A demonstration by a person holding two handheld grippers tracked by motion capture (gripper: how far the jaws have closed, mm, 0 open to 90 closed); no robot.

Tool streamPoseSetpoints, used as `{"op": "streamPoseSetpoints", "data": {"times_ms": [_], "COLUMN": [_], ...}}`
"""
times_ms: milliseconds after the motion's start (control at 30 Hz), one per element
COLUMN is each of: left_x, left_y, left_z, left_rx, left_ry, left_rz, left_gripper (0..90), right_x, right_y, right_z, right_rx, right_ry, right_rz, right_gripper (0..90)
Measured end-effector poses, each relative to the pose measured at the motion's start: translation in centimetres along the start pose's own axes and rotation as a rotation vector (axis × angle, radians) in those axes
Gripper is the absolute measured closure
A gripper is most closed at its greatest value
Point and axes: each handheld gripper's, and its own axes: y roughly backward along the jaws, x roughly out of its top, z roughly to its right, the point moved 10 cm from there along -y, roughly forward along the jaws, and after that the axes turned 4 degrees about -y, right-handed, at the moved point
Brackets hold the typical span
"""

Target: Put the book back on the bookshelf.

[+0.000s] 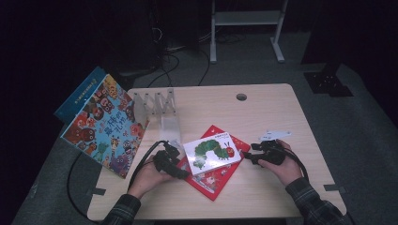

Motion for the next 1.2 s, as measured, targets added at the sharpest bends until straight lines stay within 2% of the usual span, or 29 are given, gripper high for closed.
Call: {"op": "streamPoseSetpoints", "data": {"times_ms": [167,333,667,767,933,967,1067,1200], "left_x": [1.1,2.0,2.6,2.8,3.1,3.1,3.1,3.0], "left_y": [-0.5,-0.9,-1.6,-1.6,0.0,0.6,1.8,2.2], "left_z": [2.1,3.7,6.2,6.6,5.7,5.2,3.4,1.0], "left_rx": [-0.034,-0.022,-0.086,-0.101,-0.068,-0.044,0.01,0.052], "left_ry": [-0.042,-0.083,-0.118,-0.113,-0.108,-0.106,-0.063,-0.009], "left_rz": [0.019,0.033,0.034,0.038,0.078,0.093,0.135,0.167], "left_gripper": [22.7,21.4,21.4,21.7,24.2,24.5,28.8,35.3], "right_x": [-0.1,-0.2,-0.3,-0.4,-0.3,-0.4,-0.6,-0.7], "right_y": [0.1,0.0,-0.1,-0.1,0.1,0.1,0.2,0.1], "right_z": [0.1,0.0,0.1,0.2,0.6,0.7,1.1,1.3], "right_rx": [0.003,0.005,0.001,0.0,-0.005,-0.005,-0.014,-0.014], "right_ry": [-0.001,0.008,0.013,0.011,0.003,0.001,-0.009,-0.019], "right_rz": [0.001,-0.008,-0.011,-0.016,-0.01,-0.012,-0.024,-0.03], "right_gripper": [43.0,42.7,42.3,42.3,44.1,44.4,46.3,47.8]}}
